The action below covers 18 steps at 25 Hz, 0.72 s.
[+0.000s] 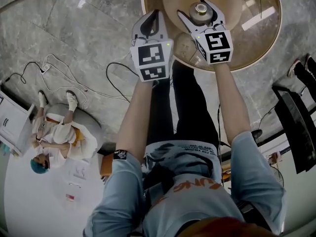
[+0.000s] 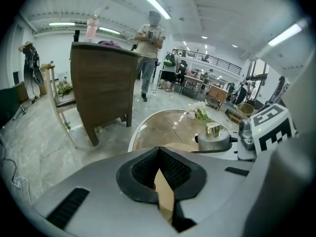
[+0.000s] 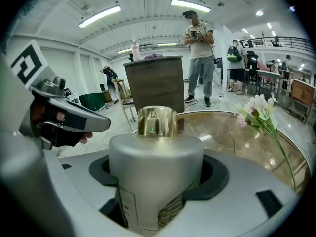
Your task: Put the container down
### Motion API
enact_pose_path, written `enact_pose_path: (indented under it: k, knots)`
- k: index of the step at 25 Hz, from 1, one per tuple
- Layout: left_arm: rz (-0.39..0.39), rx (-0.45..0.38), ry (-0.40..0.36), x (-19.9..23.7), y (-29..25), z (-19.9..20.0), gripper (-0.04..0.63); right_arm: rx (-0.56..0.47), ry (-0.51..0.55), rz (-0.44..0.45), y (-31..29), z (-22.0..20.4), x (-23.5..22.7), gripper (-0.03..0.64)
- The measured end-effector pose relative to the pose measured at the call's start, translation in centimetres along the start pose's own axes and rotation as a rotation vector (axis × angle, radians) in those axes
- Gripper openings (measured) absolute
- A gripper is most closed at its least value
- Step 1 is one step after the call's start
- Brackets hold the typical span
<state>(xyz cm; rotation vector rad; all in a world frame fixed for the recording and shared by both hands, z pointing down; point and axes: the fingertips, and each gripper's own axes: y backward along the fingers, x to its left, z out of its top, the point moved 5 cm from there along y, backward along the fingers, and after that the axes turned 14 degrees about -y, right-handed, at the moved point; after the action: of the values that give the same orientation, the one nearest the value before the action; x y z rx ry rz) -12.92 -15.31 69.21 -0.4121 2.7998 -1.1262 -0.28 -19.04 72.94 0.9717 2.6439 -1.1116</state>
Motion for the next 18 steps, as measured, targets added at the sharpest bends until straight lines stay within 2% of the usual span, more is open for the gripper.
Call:
enact_pose_path:
  k: [10, 18]
  knots:
    - [0.049, -0.005, 0.069, 2.5, -3.5, 1.5, 0.026, -0.028, 0.104, 0.062, -7.3, 5.3, -2.2, 0.357]
    - [0.080, -0.008, 0.099, 3.9, -4.3, 1.8, 0.025, -0.037, 0.163, 0.112, -11.5, 7.7, -2.1, 0.357]
